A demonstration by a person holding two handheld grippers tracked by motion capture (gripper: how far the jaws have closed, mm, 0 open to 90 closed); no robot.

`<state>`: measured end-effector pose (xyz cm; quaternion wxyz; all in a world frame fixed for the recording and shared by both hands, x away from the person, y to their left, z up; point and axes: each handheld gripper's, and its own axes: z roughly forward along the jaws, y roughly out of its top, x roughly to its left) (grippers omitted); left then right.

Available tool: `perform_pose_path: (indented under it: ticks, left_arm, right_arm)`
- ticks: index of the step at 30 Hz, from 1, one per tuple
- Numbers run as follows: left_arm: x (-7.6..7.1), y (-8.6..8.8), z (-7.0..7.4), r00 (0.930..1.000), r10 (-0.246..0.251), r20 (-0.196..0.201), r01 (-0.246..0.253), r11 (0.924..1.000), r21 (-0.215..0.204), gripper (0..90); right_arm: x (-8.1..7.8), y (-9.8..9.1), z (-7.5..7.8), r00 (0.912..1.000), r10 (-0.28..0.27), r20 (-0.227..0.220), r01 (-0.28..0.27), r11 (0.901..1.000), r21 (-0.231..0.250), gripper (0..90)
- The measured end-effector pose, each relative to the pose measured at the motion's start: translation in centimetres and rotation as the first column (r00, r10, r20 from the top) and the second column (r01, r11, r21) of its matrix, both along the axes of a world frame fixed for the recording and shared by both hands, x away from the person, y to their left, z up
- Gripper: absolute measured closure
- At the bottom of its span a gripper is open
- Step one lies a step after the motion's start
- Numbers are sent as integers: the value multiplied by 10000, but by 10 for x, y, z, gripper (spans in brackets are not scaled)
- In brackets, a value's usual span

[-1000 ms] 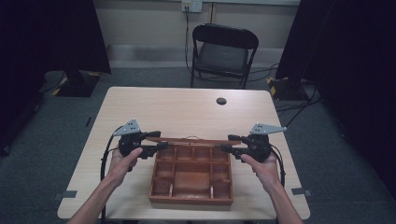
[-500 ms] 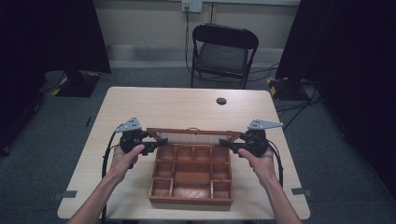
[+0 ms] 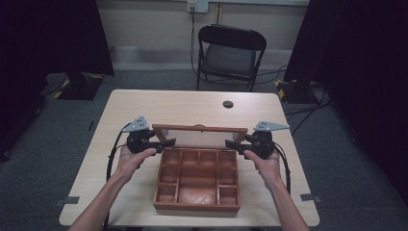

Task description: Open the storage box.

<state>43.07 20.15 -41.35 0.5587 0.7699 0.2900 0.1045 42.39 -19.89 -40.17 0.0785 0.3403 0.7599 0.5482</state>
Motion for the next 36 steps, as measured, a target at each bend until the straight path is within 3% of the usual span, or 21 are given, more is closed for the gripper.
perform_pose_path:
  ticks: [5, 6, 16, 25, 36]
  left_arm:
    - [4, -3, -3, 10000, -34, 36, 34, 9999, 136, 452]
    - [4, -3, -4, 10000, 23, -52, -24, 10000, -65, 456]
    - [8, -1, -5, 9999, 2, -146, -3, 10000, -67, 486]
    - [13, 0, -10, 9993, 333, -196, -335, 9994, -78, 492]
    - [18, 3, -16, 9972, 506, -547, -510, 9987, -57, 507]
  right_arm:
    - [4, 2, -3, 10000, -40, 17, 40, 10000, 7, 464]
    - [5, 2, -3, 10000, -44, 7, 44, 10000, 19, 464]
    - [11, 4, -4, 10000, -73, 29, 73, 10000, 46, 459]
    - [20, 5, -6, 9996, -280, 24, 280, 9995, 129, 460]
    - [27, 4, -16, 9984, -528, -191, 528, 9986, -6, 480]
